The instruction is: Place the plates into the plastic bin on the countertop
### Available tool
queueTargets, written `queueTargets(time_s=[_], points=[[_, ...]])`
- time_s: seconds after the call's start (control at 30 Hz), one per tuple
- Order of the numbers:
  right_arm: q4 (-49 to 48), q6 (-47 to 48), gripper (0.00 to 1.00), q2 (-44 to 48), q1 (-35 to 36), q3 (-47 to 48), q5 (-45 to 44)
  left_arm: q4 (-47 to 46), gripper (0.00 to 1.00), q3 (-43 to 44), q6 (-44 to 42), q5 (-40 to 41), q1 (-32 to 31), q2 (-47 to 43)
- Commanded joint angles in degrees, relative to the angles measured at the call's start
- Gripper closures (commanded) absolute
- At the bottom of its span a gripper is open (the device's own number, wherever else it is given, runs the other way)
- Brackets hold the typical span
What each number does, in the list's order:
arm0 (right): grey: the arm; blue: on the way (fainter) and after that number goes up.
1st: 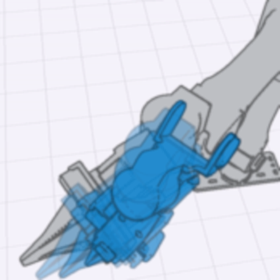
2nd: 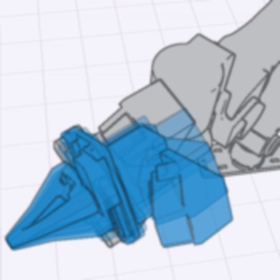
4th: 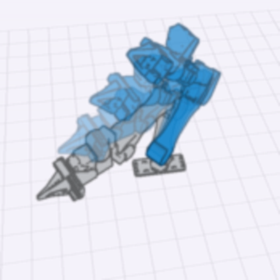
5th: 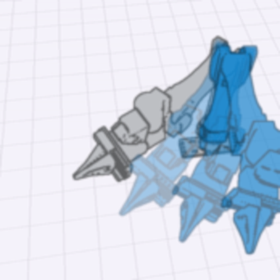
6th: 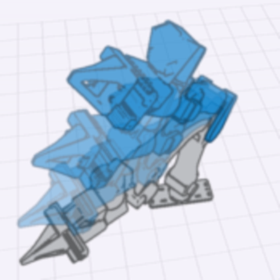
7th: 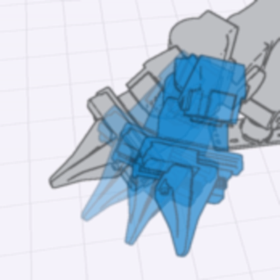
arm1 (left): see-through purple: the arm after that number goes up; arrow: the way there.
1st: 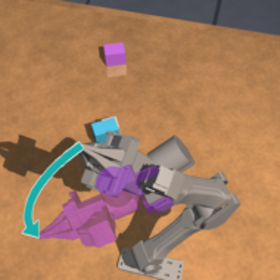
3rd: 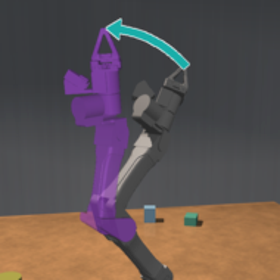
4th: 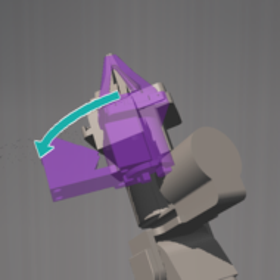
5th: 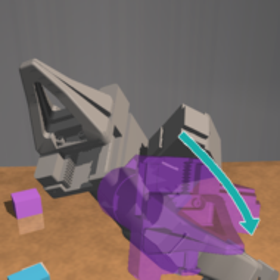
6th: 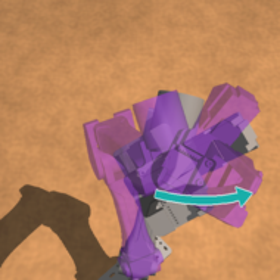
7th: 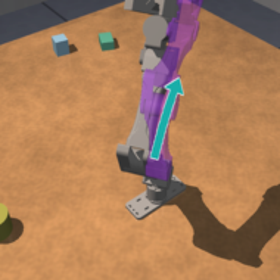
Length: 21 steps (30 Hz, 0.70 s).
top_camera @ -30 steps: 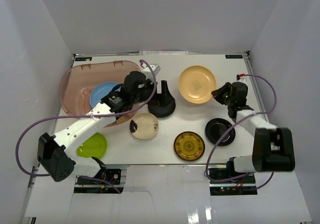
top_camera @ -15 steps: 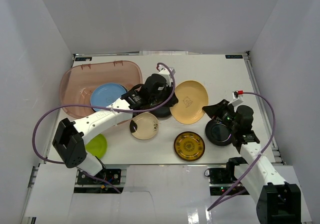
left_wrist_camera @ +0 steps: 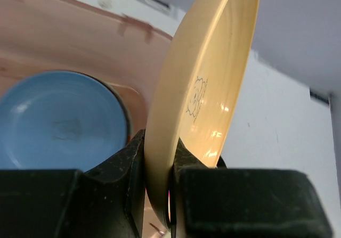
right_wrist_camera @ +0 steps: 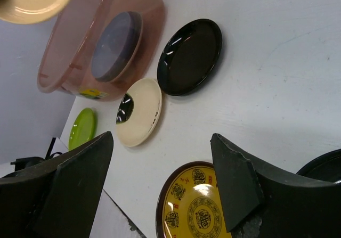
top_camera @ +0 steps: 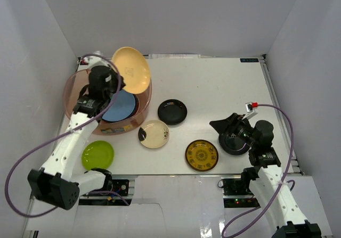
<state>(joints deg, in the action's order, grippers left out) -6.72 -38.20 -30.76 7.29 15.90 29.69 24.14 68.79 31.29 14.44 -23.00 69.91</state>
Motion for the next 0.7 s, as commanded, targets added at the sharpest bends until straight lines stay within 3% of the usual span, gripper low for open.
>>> queueTargets(time_s=[0.0,0.17,0.4,0.5,0.53,0.57,0.67], points=[[3.55,1.37,0.2,2.72,0.71,-1.31,1.68,-0.5,1.0,-3.57,4.39,0.86,8.99,-7.85],[6.1,1.63,0.2,3.78,2.55,0.09,-0.86,-1.63,1.0,-8.23,5.98,-1.52,18.06,-6.55],[6.63,2.69,0.2,0.71,9.13,3.78,-3.14,-3.48,0.92,-13.59,8.17,-8.1,28.09,0.48],[6.63,2.08,0.2,-1.14,15.63,4.66,-7.88,-4.8,0.71,-14.83,7.82,-11.0,29.07,1.98],[6.63,1.72,0.2,-2.1,19.74,4.75,-9.46,-5.07,0.45,-15.0,7.39,-11.44,29.16,2.25],[5.59,1.29,0.2,-2.8,22.13,4.93,-12.78,-5.33,0.3,-15.18,7.21,-11.97,29.16,2.34],[2.34,-0.3,0.2,-7.37,32.41,6.15,-20.16,-5.42,0.02,-15.18,6.33,-13.55,29.07,1.81]])
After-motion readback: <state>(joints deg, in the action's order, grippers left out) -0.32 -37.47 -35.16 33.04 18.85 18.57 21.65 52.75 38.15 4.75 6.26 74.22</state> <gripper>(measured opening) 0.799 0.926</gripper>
